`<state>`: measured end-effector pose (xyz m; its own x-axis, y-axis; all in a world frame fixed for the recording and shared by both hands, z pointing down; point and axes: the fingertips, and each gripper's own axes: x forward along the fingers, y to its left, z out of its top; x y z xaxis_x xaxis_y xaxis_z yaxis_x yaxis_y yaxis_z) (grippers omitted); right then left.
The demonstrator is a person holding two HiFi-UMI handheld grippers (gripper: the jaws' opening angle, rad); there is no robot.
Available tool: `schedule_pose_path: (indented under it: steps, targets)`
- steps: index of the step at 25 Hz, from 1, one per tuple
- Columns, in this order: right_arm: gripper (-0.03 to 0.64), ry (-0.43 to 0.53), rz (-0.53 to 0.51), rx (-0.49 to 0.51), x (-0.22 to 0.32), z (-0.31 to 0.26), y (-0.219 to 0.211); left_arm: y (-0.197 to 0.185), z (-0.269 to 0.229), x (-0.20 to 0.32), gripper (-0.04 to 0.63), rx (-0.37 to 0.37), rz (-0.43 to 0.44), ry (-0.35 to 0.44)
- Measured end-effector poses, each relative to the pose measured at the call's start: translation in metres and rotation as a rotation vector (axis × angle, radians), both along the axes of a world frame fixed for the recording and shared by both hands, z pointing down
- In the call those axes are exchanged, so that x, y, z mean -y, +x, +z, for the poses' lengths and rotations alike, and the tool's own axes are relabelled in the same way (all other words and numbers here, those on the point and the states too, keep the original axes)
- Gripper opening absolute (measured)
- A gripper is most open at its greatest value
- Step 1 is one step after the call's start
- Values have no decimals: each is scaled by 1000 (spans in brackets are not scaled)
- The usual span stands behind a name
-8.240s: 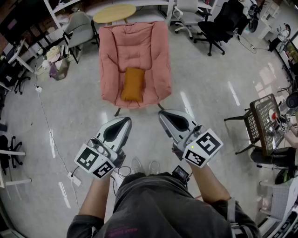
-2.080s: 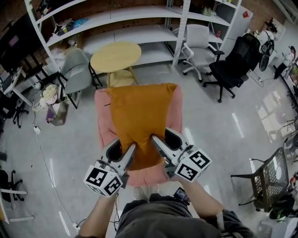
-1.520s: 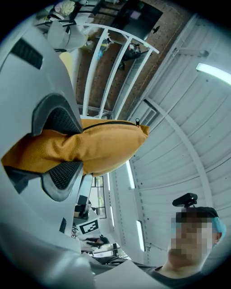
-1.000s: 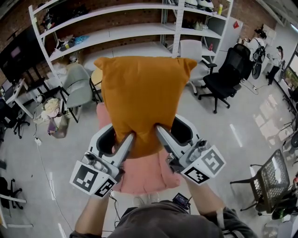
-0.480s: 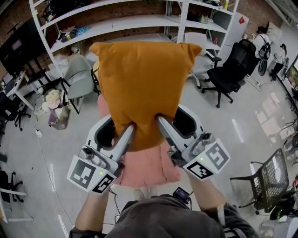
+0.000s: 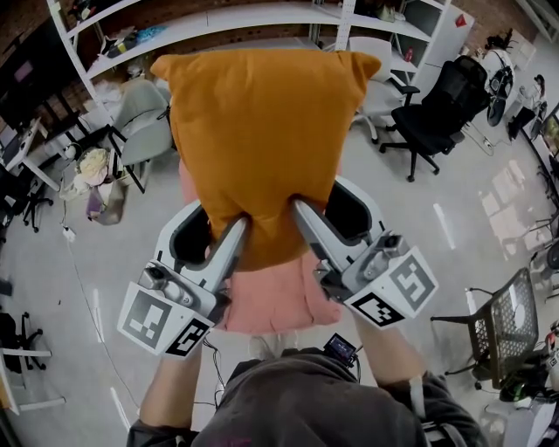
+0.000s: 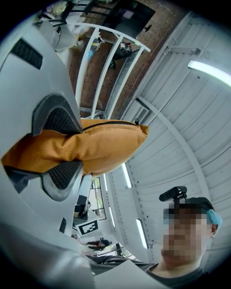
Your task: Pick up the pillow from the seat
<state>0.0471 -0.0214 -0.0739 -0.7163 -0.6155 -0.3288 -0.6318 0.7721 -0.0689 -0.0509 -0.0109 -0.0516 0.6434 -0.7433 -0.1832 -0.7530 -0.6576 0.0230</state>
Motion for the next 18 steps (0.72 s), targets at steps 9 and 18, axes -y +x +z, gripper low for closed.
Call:
schedule_pose_path:
  steps: [9,18]
  targets:
    - [187,-24,10,-2,9,6,-3,-3,6,9,193,-4,6,-21]
    - [187,-45,14,-5,18,13,-8,-7,12,16,192,-8,4,-37]
